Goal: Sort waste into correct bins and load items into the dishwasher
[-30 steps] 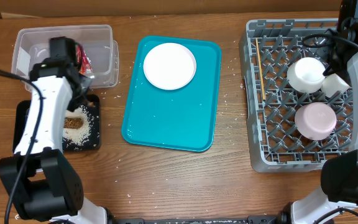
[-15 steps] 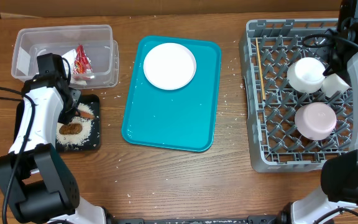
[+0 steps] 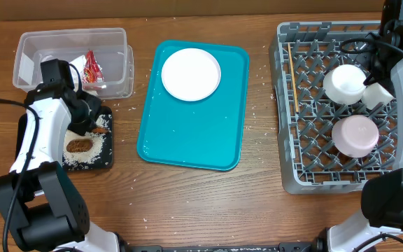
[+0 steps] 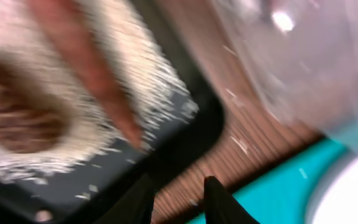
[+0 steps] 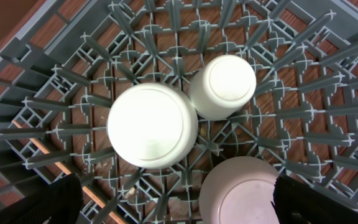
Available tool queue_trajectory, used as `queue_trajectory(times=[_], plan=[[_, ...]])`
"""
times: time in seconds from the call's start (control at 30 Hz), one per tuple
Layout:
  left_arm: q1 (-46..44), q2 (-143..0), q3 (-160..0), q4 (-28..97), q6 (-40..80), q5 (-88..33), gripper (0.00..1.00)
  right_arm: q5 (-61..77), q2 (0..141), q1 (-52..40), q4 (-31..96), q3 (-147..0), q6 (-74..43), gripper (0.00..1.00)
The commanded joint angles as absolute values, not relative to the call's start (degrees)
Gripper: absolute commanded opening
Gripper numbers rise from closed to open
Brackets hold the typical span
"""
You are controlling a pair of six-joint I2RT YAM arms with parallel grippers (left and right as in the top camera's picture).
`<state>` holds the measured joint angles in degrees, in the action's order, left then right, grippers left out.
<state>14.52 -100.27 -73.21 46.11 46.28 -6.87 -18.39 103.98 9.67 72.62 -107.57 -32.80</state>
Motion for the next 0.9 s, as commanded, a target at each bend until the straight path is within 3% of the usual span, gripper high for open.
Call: queue_trajectory(times=[0.0, 0.7, 0.87], plan=[[12.29, -96.57, -73.36, 45.21, 38.06, -16.08, 0.3, -18.76, 102.98, 9.76, 72.31, -107.96, -33.04, 1.0], [0.82, -85.38, -73.36, 38.74, 29.71, -11.2, 0.44, -18.76, 102.98, 9.76, 72.31, -107.96, -33.04, 1.0], [0.54, -85.38, -73.34, 38.87, 29.12, -12.1, 0.58, -18.76, 102.98, 9.76, 72.31, -107.96, -33.04, 1.0]])
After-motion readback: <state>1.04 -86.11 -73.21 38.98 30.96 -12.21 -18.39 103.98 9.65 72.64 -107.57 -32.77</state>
